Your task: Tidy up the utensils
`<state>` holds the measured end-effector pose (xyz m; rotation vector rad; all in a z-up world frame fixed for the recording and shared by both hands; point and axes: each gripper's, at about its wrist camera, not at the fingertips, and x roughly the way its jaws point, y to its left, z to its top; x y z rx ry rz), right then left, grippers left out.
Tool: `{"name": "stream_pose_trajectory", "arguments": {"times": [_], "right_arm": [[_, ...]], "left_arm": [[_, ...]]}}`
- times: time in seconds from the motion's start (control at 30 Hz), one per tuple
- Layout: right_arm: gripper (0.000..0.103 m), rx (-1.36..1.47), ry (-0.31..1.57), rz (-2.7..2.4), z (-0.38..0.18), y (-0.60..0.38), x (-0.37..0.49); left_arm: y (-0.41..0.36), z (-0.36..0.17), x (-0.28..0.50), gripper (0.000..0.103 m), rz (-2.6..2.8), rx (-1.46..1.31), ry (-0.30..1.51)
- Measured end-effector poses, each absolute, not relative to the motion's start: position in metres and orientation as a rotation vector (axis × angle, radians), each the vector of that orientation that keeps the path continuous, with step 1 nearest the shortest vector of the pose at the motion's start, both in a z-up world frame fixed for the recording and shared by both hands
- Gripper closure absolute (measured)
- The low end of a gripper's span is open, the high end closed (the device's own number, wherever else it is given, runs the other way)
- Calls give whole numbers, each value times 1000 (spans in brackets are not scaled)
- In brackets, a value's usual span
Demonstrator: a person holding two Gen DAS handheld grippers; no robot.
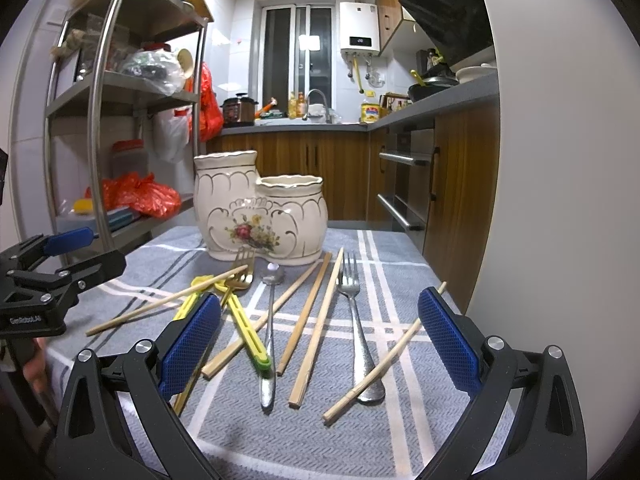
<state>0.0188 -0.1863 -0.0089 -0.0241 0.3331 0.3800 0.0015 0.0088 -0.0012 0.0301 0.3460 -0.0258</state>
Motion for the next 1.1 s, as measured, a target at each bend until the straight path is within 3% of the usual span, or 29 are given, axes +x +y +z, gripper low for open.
{"name": "stream_pose_trajectory", "arguments": {"times": [1.1], "right_arm": [[5,-24,335,380,-9,-186,19]], "left_arm": [[7,0,-1,5,-27,32,345]]}}
